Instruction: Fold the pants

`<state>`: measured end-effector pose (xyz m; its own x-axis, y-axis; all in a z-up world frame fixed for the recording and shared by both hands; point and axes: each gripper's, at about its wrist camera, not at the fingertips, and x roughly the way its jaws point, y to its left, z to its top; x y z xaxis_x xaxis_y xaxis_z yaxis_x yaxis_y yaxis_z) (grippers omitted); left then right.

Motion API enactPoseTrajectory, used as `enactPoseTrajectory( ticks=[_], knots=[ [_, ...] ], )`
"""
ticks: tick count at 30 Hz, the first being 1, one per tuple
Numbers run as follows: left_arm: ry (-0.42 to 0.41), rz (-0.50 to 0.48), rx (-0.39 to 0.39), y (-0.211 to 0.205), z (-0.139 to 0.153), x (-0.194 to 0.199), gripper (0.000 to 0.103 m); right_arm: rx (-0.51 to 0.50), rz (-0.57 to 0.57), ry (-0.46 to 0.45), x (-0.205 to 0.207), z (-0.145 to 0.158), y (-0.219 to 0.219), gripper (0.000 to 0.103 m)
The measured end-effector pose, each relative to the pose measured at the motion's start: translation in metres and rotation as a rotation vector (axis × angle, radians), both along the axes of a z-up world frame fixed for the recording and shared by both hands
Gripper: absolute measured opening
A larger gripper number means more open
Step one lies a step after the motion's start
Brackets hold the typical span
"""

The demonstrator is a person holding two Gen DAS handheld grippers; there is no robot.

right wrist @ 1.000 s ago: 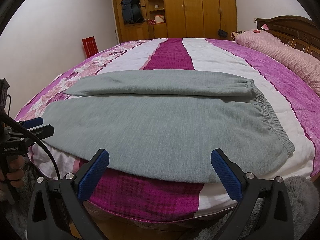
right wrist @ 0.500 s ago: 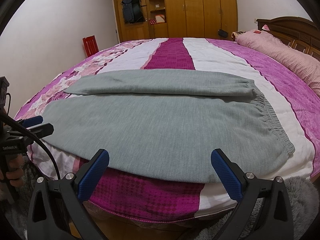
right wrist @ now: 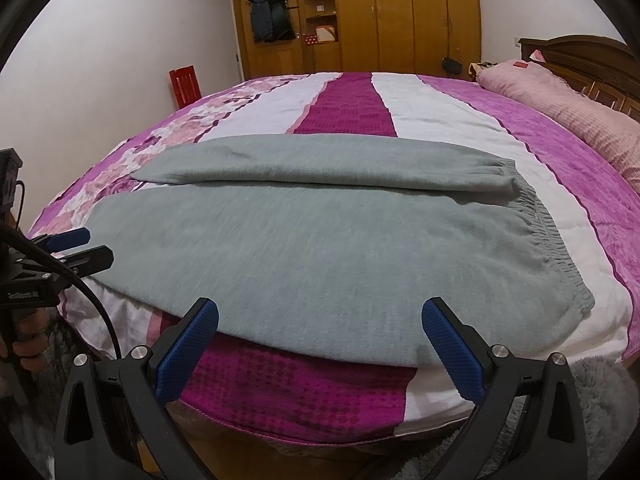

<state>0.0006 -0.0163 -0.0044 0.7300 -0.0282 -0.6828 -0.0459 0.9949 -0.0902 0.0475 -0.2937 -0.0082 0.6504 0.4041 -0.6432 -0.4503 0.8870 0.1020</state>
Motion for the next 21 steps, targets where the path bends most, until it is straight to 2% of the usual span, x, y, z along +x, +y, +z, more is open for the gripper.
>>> enactPoseTrajectory(
  ticks=[3, 7, 8, 10, 13, 14, 17, 21],
  knots=[
    [-0.002, -0.004, 0.000, 0.000, 0.001, 0.001, 0.103, 0.014, 0.007, 0.010, 0.004, 0.003, 0.000, 0.101],
    [0.014, -0.073, -0.076, 0.002, 0.013, 0.014, 0.103, 0.068, 0.028, 0.036, 0.018, 0.011, -0.006, 0.101],
    [0.007, -0.085, -0.071, 0.002, 0.017, 0.018, 0.103, 0.070, 0.032, 0.037, 0.024, 0.014, -0.007, 0.101],
    [-0.010, -0.117, -0.011, -0.002, 0.028, 0.028, 0.103, 0.052, 0.043, 0.022, 0.035, 0.021, -0.010, 0.101],
    [-0.016, -0.164, 0.079, -0.006, 0.040, 0.049, 0.103, -0.029, 0.084, -0.039, 0.052, 0.037, -0.010, 0.101],
    [-0.014, -0.183, 0.088, -0.006, 0.043, 0.056, 0.103, -0.063, 0.112, -0.063, 0.061, 0.043, -0.009, 0.101],
    [-0.002, -0.261, 0.116, -0.003, 0.055, 0.092, 0.103, -0.116, 0.231, -0.090, 0.089, 0.059, -0.004, 0.101],
    [0.011, -0.335, 0.199, 0.002, 0.060, 0.151, 0.103, -0.132, 0.440, -0.057, 0.143, 0.073, 0.011, 0.101]
  ],
)
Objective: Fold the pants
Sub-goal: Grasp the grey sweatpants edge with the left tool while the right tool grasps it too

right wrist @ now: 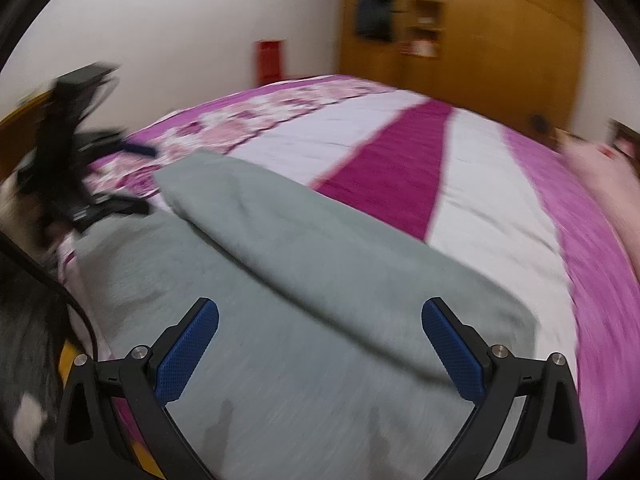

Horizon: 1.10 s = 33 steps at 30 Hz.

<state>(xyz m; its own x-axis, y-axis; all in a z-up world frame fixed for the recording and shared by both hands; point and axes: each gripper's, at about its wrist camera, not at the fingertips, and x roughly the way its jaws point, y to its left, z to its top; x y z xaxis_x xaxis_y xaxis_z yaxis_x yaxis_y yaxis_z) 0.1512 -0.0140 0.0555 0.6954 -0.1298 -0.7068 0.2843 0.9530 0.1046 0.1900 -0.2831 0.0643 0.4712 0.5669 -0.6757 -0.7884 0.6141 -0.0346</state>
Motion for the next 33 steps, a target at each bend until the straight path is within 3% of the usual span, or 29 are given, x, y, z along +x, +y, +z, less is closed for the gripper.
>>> enactPoseTrajectory(
  ticks=[4, 6, 9, 12, 14, 18, 23, 25, 26, 27, 28, 30, 33],
  knots=[
    [0.030, -0.071, 0.052, 0.007, -0.010, 0.068, 0.103, -0.051, 0.133, 0.086, 0.070, -0.007, 0.023, 0.094],
    [0.059, -0.085, 0.085, 0.012, -0.021, 0.104, 0.103, -0.096, 0.174, 0.128, 0.111, -0.018, 0.040, 0.076],
    [0.119, -0.109, 0.089, 0.023, -0.044, 0.150, 0.099, -0.165, 0.225, 0.191, 0.154, -0.041, 0.058, 0.073],
    [0.159, -0.110, 0.180, 0.033, -0.074, 0.183, 0.096, -0.295, 0.261, 0.211, 0.187, -0.074, 0.074, 0.068],
    [0.173, -0.121, 0.235, 0.039, -0.090, 0.194, 0.097, -0.361, 0.283, 0.236, 0.204, -0.093, 0.079, 0.068],
    [0.202, -0.167, 0.164, 0.058, -0.095, 0.203, 0.098, -0.358, 0.330, 0.301, 0.218, -0.098, 0.079, 0.068],
    [0.224, -0.252, 0.181, 0.059, -0.097, 0.192, 0.097, -0.385, 0.347, 0.387, 0.230, -0.098, 0.078, 0.066],
    [0.263, -0.247, 0.134, 0.063, -0.097, 0.196, 0.087, -0.408, 0.362, 0.374, 0.230, -0.097, 0.081, 0.064],
    [0.280, -0.263, 0.112, 0.061, -0.096, 0.194, 0.074, -0.415, 0.367, 0.371, 0.230, -0.095, 0.081, 0.059],
    [0.281, -0.279, 0.104, 0.060, -0.094, 0.194, 0.058, -0.420, 0.373, 0.369, 0.229, -0.094, 0.082, 0.051],
    [0.282, -0.297, 0.100, 0.058, -0.093, 0.191, 0.050, -0.427, 0.381, 0.358, 0.226, -0.093, 0.084, 0.044],
    [0.287, -0.324, 0.106, 0.054, -0.091, 0.187, 0.026, -0.432, 0.411, 0.347, 0.219, -0.088, 0.088, 0.015],
    [0.298, -0.347, 0.121, 0.050, -0.086, 0.184, 0.007, -0.454, 0.421, 0.315, 0.212, -0.080, 0.093, 0.004]
  ],
)
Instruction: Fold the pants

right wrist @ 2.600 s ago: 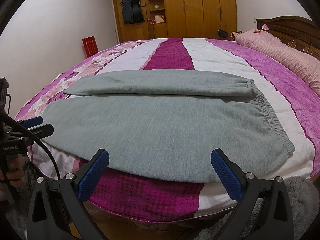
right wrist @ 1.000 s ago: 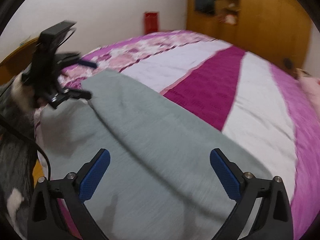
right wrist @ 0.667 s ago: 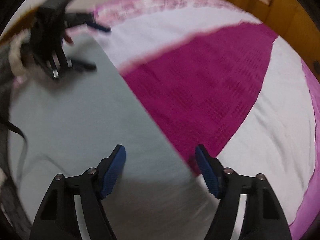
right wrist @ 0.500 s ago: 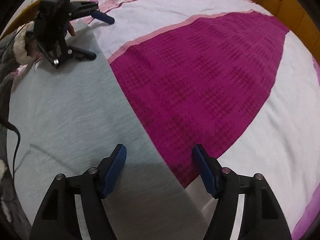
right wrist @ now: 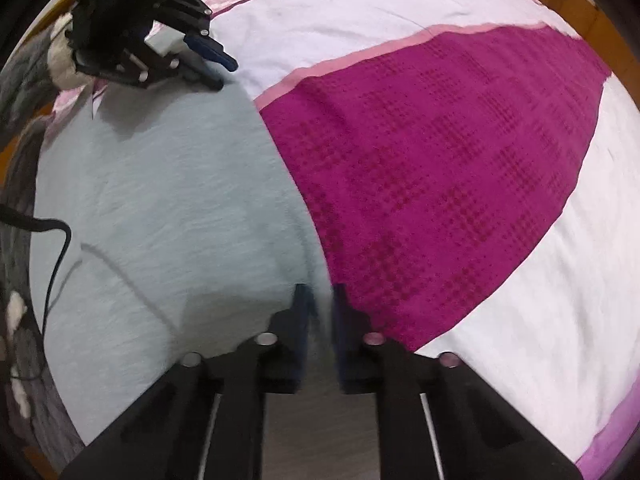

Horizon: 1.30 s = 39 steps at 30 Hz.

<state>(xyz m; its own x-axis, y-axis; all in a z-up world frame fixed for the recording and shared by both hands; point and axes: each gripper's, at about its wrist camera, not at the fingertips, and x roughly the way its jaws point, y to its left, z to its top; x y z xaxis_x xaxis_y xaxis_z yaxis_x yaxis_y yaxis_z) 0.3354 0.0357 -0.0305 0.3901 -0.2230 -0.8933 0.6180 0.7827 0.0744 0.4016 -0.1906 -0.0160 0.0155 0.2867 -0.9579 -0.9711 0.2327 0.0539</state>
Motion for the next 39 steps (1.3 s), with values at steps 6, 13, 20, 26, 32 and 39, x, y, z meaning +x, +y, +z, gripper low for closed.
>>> enactPoseTrajectory(
  ticks=[6, 13, 20, 26, 32, 39],
  knots=[
    [-0.061, 0.005, 0.027, -0.002, 0.023, -0.022, 0.002, -0.011, 0.012, -0.222, -0.042, 0.027, 0.004, 0.001],
    [-0.189, 0.021, 0.070, -0.014, 0.058, -0.090, 0.002, -0.044, 0.085, -0.628, -0.162, 0.059, -0.009, 0.000],
    [-0.288, 0.045, 0.126, -0.035, 0.071, -0.165, 0.002, -0.120, 0.091, -0.903, -0.248, 0.048, -0.026, 0.000],
    [-0.318, 0.047, 0.168, -0.055, 0.068, -0.236, 0.002, -0.183, 0.142, -1.059, -0.321, 0.023, -0.035, 0.000],
    [-0.333, 0.057, 0.202, -0.072, 0.053, -0.287, 0.002, -0.241, 0.226, -1.165, -0.367, -0.002, -0.047, 0.000],
    [-0.346, 0.035, 0.269, -0.087, 0.032, -0.324, 0.002, -0.279, 0.264, -1.182, -0.383, -0.035, -0.044, 0.000]
  ],
)
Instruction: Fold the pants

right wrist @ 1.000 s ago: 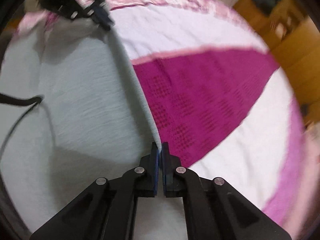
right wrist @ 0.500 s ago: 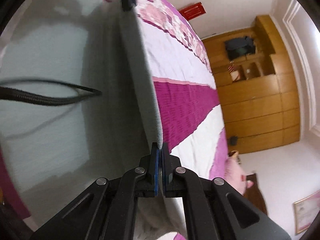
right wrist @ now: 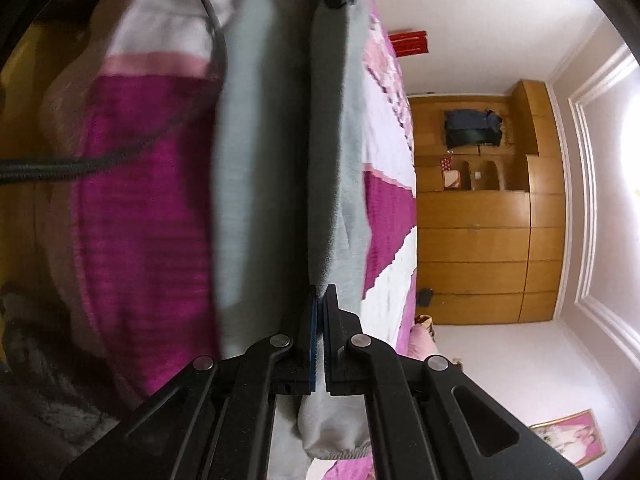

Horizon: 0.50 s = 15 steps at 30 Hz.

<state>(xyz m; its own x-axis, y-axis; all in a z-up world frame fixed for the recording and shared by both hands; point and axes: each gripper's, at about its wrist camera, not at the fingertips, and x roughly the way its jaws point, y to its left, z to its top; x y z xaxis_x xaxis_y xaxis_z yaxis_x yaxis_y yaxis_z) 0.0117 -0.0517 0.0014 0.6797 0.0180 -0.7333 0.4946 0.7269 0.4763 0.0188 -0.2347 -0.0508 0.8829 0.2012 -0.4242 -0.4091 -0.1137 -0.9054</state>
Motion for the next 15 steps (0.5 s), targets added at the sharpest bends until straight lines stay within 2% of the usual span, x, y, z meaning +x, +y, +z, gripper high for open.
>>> enactPoseTrajectory(
  ticks=[2, 6, 10, 15],
  knots=[
    [0.004, -0.007, 0.018, -0.003, -0.006, -0.006, 0.002, -0.024, 0.013, -0.028, -0.004, -0.007, 0.000, 0.000],
    [-0.022, -0.023, 0.053, -0.012, -0.011, -0.026, 0.002, -0.011, 0.006, -0.052, -0.011, -0.007, -0.004, 0.000],
    [-0.031, -0.049, 0.089, -0.020, -0.013, -0.040, 0.002, 0.004, -0.001, -0.043, -0.017, -0.009, -0.002, 0.000],
    [-0.002, -0.057, 0.105, -0.020, -0.020, -0.043, 0.002, -0.065, 0.043, -0.044, -0.021, -0.029, 0.002, 0.000]
  ],
)
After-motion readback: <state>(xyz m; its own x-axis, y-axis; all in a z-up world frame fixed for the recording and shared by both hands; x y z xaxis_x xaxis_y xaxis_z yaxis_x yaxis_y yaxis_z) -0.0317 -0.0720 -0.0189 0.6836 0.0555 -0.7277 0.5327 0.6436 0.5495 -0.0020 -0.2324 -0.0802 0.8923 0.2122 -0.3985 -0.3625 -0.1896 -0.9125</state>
